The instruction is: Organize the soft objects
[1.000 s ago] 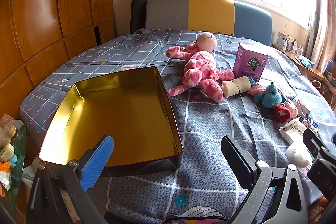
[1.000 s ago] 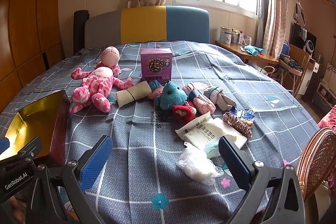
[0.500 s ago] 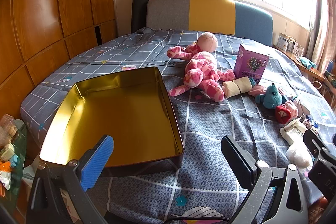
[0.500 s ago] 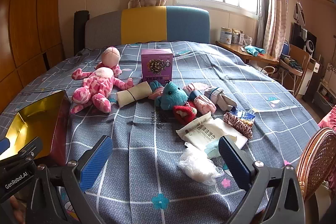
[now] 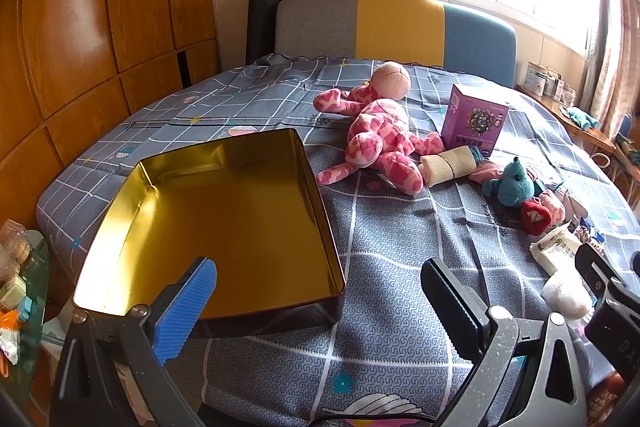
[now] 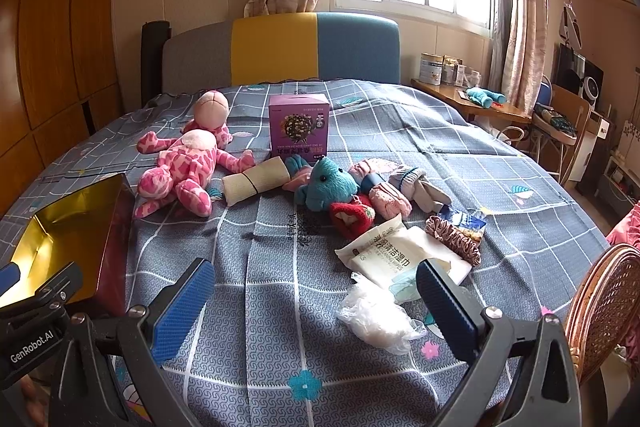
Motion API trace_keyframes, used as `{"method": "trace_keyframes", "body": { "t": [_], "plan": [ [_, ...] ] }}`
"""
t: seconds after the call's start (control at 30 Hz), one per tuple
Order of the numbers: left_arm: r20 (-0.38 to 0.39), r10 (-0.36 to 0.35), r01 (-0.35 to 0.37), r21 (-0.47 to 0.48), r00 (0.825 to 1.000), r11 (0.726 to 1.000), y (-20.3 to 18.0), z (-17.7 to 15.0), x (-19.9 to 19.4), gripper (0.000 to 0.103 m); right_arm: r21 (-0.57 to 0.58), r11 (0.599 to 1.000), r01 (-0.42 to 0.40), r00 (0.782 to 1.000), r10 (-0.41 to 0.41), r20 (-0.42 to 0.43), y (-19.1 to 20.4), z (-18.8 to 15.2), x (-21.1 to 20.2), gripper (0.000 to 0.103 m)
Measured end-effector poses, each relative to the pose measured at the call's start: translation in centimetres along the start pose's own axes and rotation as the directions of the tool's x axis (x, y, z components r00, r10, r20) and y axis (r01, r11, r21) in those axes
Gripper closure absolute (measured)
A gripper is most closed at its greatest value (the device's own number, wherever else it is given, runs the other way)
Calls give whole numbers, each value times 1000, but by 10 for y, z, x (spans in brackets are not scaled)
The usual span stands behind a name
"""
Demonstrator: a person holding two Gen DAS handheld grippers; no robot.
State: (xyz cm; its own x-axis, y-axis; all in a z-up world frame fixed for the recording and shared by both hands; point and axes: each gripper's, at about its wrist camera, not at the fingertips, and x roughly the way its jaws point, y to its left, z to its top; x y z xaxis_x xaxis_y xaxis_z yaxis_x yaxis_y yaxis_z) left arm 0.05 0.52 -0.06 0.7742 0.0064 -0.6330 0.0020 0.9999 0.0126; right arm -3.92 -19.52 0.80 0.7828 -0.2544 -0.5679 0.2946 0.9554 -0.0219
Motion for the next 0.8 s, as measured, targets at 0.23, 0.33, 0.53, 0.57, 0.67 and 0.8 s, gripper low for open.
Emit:
{"method": "trace_keyframes", "body": {
  "t": [0.23,0.33,0.53,0.57,0.67,0.8],
  "plan": [
    [17,-49,48,17,999,999,-6,2,-2,0,15,1000,9,1000,-9,2,-10,4,1,0],
    [29,-171,170,35,985,985,-9,7,-4,0,42,999,17,1000,-18,11,-24,10,-1,0],
    [-84,-320,330,160,944,930,-39,23,10,0,109,992,61,998,-65,27,-74,27,-13,0],
    [-110,-320,336,195,941,922,-48,25,14,0,128,989,71,997,-75,29,-85,29,-15,0],
    [-161,-364,394,232,917,889,-64,32,21,0,200,975,100,994,-104,13,-123,35,-21,0],
    [-212,-450,493,242,867,836,-91,49,28,0,228,965,127,992,-127,-15,-152,36,-25,0]
  ]
}}
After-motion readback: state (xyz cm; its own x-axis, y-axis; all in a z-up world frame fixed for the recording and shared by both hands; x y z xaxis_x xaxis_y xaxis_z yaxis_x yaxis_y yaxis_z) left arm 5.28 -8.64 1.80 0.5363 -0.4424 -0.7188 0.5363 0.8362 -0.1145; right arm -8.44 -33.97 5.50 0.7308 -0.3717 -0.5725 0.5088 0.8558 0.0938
